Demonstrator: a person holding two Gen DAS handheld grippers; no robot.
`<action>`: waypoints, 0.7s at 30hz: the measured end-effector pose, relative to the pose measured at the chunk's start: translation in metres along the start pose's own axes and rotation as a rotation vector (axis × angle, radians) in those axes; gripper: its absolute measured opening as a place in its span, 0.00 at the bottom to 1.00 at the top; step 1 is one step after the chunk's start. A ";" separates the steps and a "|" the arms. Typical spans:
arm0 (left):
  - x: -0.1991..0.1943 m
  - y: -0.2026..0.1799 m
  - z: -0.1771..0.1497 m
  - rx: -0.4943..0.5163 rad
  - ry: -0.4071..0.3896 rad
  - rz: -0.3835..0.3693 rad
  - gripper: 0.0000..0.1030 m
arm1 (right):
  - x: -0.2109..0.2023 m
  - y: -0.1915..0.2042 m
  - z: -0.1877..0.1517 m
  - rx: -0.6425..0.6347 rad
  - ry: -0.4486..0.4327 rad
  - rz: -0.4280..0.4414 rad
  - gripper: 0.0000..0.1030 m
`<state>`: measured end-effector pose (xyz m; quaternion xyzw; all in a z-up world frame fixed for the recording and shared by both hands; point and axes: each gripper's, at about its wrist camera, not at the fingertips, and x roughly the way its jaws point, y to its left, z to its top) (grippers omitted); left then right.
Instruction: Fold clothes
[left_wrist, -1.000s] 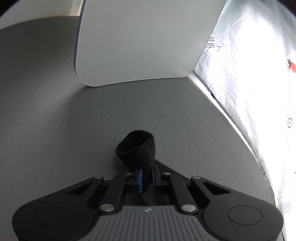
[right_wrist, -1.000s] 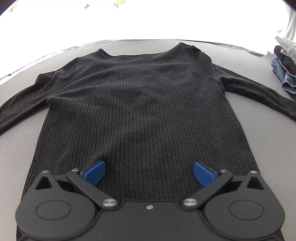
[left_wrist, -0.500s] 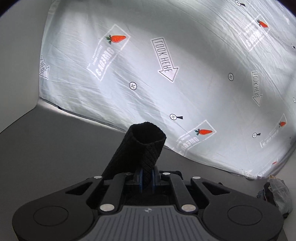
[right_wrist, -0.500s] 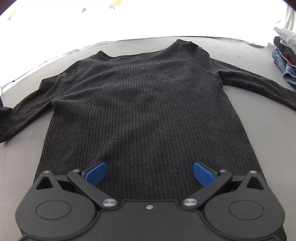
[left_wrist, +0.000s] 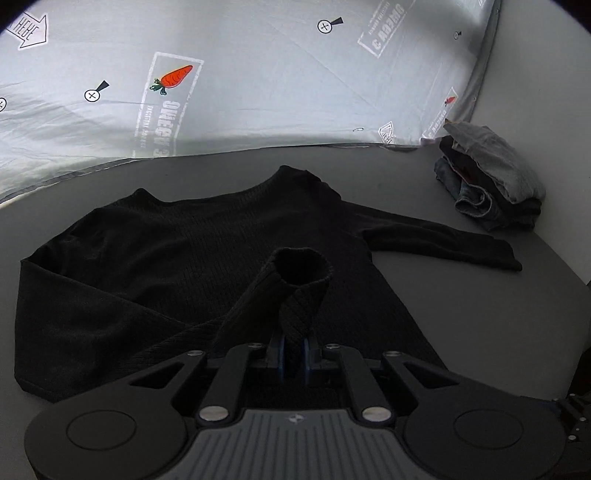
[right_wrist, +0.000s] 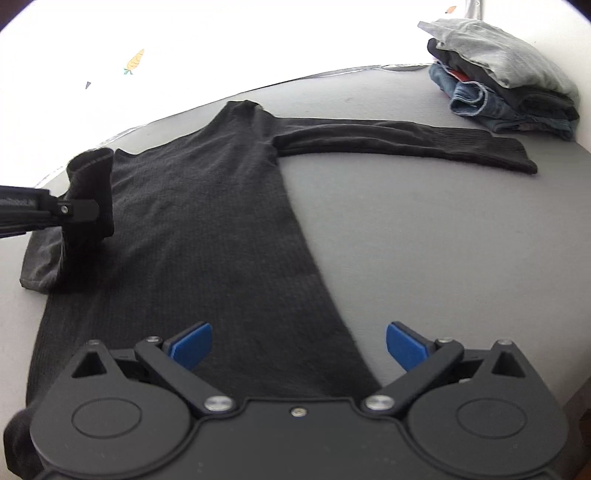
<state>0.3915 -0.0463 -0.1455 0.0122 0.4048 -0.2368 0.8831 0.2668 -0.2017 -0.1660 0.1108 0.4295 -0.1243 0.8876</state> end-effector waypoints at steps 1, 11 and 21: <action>0.003 -0.006 0.000 -0.014 0.000 -0.008 0.09 | -0.002 -0.009 -0.001 -0.006 0.004 -0.011 0.99; 0.060 -0.055 0.002 -0.132 0.105 0.124 0.17 | 0.013 -0.121 0.035 0.001 0.014 -0.023 0.98; 0.074 -0.068 -0.008 -0.257 0.121 0.263 0.17 | 0.085 -0.253 0.132 0.166 -0.103 -0.139 0.63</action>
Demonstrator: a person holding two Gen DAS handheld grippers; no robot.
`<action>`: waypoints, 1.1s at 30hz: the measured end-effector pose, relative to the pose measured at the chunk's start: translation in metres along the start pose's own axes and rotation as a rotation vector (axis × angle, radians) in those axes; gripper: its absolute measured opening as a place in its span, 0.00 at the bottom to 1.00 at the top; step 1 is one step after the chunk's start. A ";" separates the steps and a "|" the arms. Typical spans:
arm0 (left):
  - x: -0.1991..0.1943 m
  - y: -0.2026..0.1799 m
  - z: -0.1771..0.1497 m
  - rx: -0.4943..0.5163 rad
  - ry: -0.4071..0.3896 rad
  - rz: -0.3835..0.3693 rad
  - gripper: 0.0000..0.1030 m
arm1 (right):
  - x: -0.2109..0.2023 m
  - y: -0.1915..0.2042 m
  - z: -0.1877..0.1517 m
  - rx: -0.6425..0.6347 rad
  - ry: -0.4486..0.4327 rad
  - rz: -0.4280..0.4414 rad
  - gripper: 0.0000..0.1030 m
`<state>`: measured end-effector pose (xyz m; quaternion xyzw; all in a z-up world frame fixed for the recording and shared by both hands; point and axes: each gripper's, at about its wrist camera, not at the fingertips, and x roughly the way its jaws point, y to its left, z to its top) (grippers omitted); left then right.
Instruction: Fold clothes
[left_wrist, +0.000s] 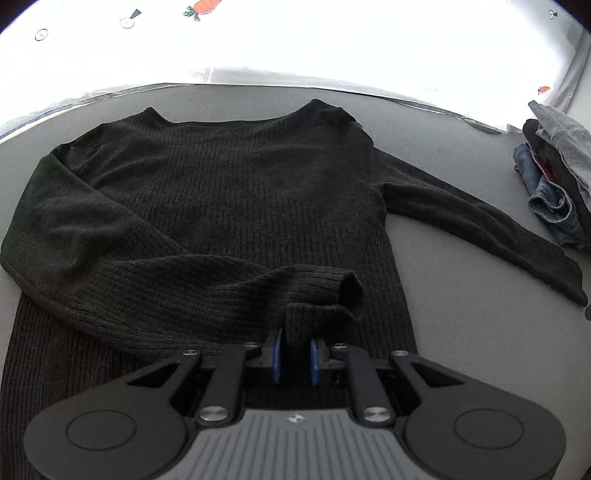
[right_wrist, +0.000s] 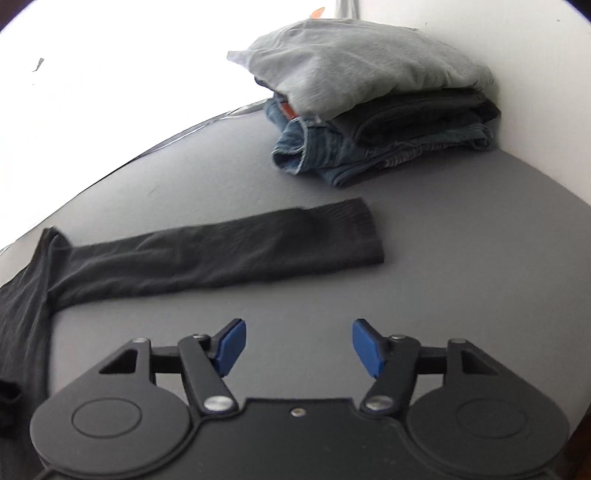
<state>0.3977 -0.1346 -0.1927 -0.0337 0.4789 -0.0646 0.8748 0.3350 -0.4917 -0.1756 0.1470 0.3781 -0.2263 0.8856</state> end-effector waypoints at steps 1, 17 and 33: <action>0.000 -0.002 0.000 -0.011 -0.002 0.012 0.17 | 0.010 -0.005 0.010 -0.003 -0.012 -0.024 0.64; 0.005 -0.017 0.008 -0.082 0.002 0.069 0.15 | 0.083 -0.052 0.054 -0.085 0.016 -0.306 0.04; -0.114 0.098 -0.060 -0.240 -0.075 0.286 0.55 | -0.042 0.186 -0.053 -0.553 0.099 0.517 0.67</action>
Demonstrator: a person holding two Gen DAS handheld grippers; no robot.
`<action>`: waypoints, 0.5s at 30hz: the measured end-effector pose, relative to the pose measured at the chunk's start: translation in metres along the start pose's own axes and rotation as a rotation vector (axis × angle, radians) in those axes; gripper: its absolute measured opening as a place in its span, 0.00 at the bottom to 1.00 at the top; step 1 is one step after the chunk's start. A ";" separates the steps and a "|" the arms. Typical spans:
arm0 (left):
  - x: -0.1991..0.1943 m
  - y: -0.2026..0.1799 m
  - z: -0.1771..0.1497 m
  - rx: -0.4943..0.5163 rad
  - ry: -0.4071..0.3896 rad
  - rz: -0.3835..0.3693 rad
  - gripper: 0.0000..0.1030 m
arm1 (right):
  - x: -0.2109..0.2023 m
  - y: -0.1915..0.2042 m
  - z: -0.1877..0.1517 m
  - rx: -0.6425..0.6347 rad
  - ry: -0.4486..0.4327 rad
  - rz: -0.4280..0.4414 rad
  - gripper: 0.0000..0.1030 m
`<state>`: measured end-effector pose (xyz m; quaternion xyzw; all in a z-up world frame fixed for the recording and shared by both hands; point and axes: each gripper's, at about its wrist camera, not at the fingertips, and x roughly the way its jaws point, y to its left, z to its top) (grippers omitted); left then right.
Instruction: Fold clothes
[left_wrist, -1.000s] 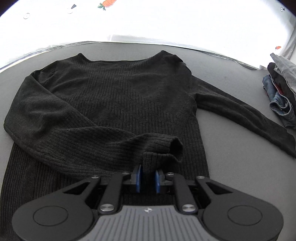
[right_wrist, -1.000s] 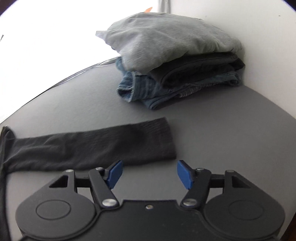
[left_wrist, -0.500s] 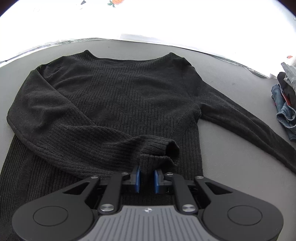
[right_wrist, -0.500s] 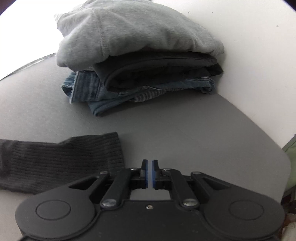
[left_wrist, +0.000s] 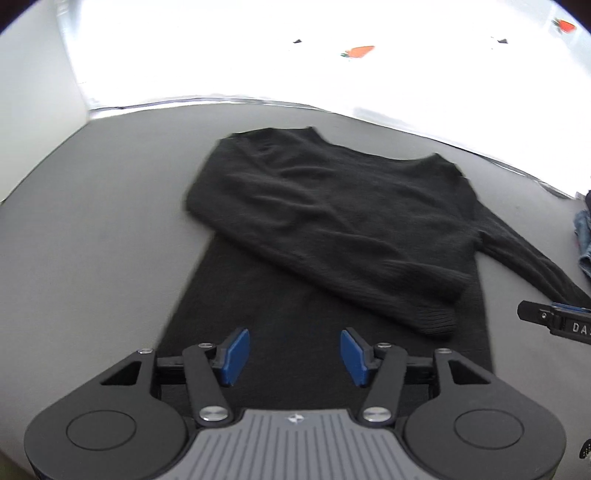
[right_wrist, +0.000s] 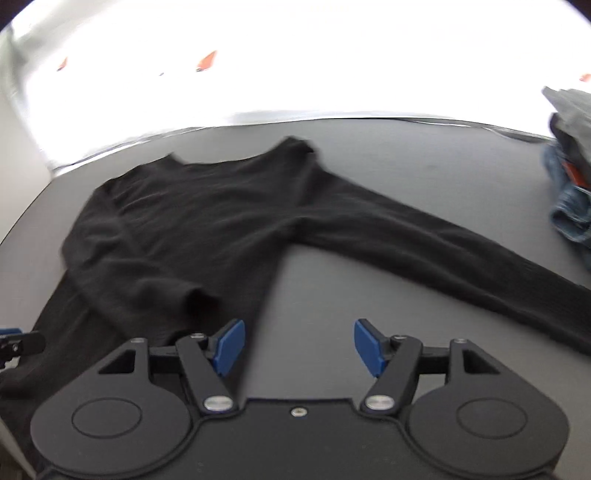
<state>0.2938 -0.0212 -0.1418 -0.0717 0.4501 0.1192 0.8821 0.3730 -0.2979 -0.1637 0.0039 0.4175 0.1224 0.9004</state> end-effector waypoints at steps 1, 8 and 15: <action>-0.001 0.013 -0.006 -0.006 0.003 0.044 0.55 | 0.006 0.020 -0.001 -0.050 0.009 0.022 0.68; 0.004 0.084 -0.039 -0.075 0.069 0.112 0.55 | 0.042 0.095 -0.006 -0.144 0.096 0.045 0.69; 0.014 0.097 -0.048 -0.061 0.093 0.018 0.53 | 0.060 0.107 -0.008 -0.153 0.119 -0.012 0.51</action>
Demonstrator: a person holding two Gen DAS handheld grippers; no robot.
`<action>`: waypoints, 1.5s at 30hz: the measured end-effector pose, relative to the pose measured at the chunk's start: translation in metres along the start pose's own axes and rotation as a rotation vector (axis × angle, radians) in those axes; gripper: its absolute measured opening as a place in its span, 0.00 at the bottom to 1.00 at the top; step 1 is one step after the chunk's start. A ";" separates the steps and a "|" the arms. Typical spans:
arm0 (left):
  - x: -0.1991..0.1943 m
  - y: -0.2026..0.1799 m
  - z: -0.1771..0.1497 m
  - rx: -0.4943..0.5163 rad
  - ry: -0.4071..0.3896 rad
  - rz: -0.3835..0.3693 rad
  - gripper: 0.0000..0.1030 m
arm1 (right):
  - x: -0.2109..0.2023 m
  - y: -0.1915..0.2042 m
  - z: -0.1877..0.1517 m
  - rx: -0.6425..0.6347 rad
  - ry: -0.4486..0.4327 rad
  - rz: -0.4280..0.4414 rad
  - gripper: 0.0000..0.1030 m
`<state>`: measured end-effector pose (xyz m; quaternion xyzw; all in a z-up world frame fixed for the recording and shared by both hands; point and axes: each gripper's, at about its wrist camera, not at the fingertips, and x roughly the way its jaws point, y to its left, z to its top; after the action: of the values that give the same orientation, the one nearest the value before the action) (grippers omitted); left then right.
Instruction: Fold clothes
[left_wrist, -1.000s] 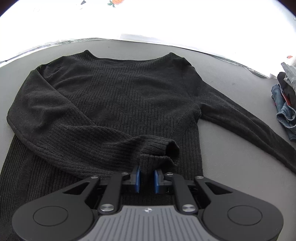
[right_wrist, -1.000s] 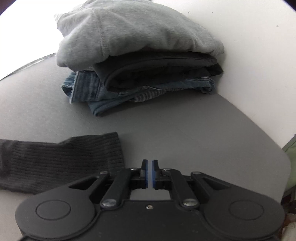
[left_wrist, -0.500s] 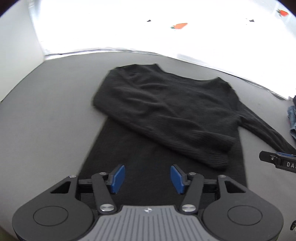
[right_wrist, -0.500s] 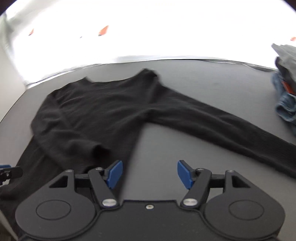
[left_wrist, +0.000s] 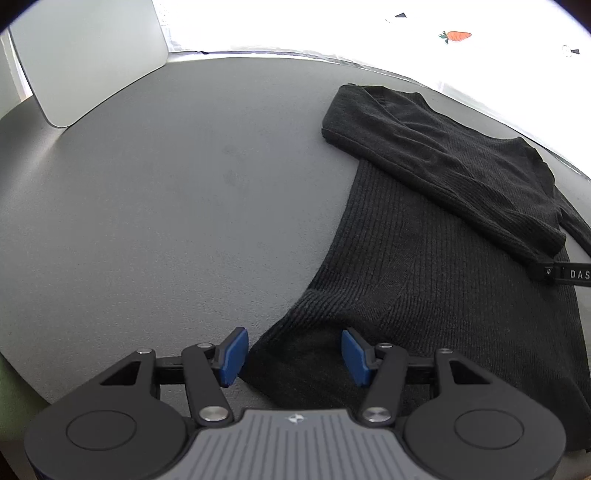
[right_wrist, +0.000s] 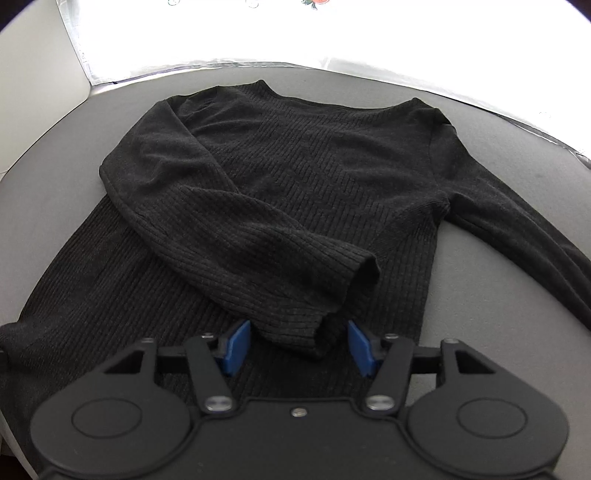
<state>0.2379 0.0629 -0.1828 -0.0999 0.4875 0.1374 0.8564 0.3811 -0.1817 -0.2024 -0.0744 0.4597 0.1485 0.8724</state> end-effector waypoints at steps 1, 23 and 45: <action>0.001 0.000 -0.001 0.009 0.000 0.001 0.49 | 0.000 0.001 0.001 -0.006 -0.006 -0.002 0.38; -0.092 -0.160 0.003 0.749 -0.202 -0.178 0.08 | -0.110 -0.110 0.058 0.094 -0.428 -0.299 0.10; -0.040 -0.137 -0.011 0.492 -0.003 -0.197 0.32 | -0.075 -0.167 -0.001 0.260 -0.142 -0.302 0.47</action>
<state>0.2553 -0.0750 -0.1487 0.0644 0.4929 -0.0690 0.8649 0.3951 -0.3544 -0.1427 -0.0185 0.3958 -0.0395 0.9173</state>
